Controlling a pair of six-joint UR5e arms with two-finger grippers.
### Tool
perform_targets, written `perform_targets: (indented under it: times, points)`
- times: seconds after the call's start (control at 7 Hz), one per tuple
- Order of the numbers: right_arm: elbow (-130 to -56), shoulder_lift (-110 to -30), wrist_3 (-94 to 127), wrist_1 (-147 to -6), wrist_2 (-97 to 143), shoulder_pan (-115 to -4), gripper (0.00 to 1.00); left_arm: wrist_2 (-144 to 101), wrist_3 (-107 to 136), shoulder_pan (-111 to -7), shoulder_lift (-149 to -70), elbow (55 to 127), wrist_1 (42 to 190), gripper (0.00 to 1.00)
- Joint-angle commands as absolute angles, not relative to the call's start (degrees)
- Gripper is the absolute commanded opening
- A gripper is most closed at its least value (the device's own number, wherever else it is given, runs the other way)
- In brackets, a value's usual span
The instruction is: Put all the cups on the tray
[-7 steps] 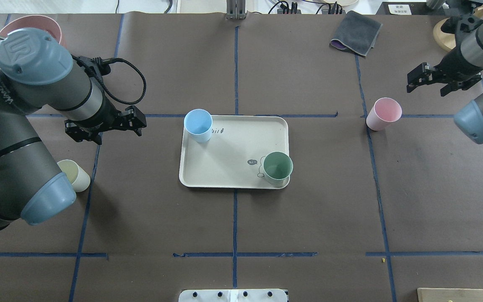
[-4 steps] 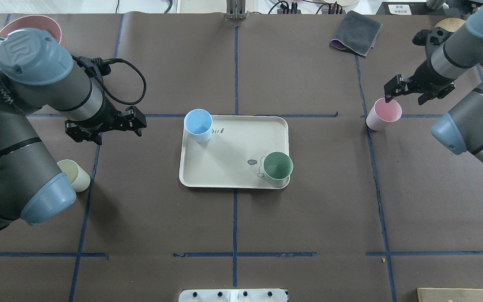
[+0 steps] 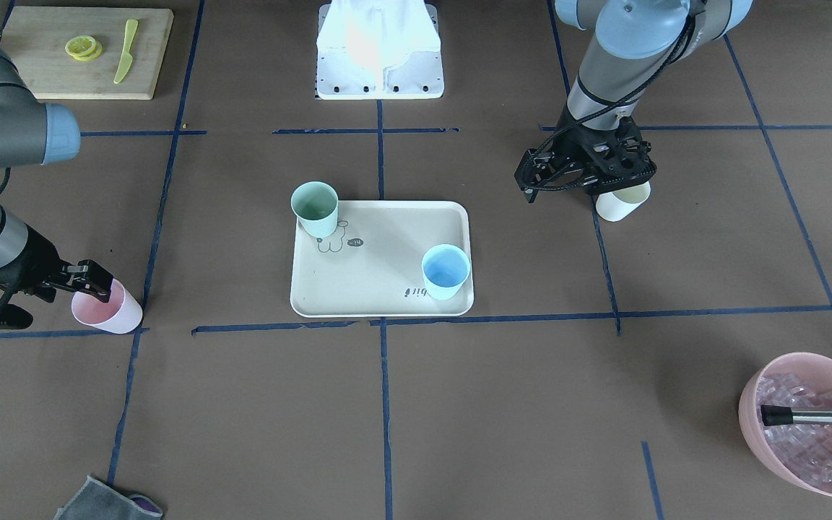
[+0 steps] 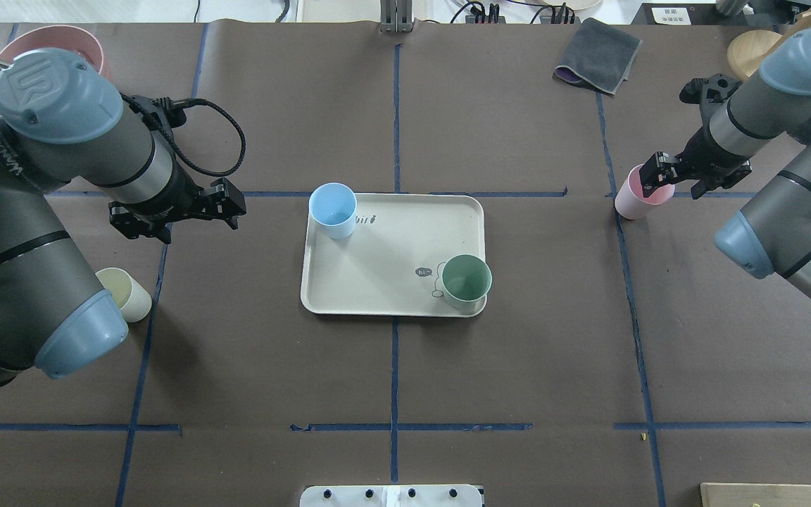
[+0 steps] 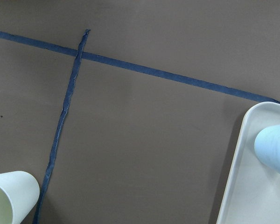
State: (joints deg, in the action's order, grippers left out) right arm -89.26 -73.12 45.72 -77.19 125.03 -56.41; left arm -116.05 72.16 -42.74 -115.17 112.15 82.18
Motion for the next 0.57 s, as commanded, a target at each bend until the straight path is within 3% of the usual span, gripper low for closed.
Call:
perform_targets:
  times: [0.0, 0.14, 0.43]
  points:
    - [-88.9, -72.6, 45.8, -77.1, 124.7, -56.0, 0.16, -116.0, 72.2, -42.7, -115.1, 112.1, 82.2, 1.0]
    - [-88.9, -72.2, 45.9, -77.0, 124.7, -55.9, 0.03, -116.0, 72.2, -42.7, -115.1, 112.1, 82.2, 1.0]
    - [-89.5, -70.7, 46.4, -77.1, 124.9, -55.8, 0.0, -116.0, 72.2, -42.7, -115.1, 112.1, 82.2, 1.0]
